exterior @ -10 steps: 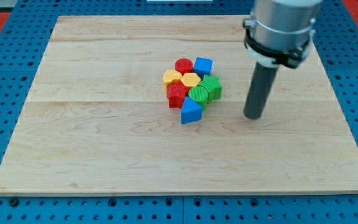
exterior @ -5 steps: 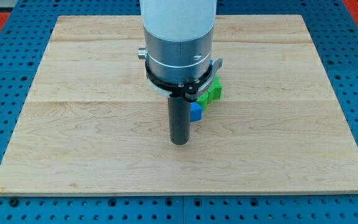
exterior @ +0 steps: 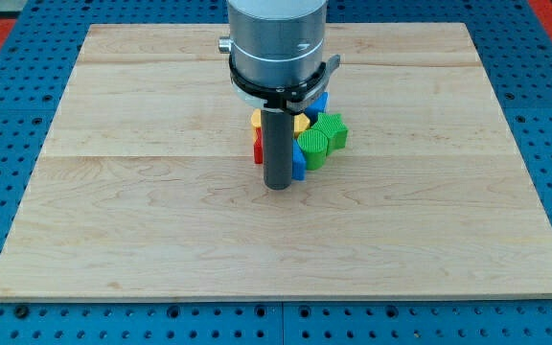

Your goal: Adjust the blue triangle into the group of the blocks

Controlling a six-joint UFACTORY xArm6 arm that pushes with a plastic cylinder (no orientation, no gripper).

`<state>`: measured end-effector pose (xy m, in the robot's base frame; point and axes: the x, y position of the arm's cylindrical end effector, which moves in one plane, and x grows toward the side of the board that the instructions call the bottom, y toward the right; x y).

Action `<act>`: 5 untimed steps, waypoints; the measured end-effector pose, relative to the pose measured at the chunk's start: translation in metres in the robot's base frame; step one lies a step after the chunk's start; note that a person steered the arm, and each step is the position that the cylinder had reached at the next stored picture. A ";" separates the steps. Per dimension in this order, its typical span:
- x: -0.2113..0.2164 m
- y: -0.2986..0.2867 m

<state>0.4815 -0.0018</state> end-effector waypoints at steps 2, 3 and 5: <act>0.000 0.017; 0.000 0.018; -0.012 0.018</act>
<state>0.4696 0.0159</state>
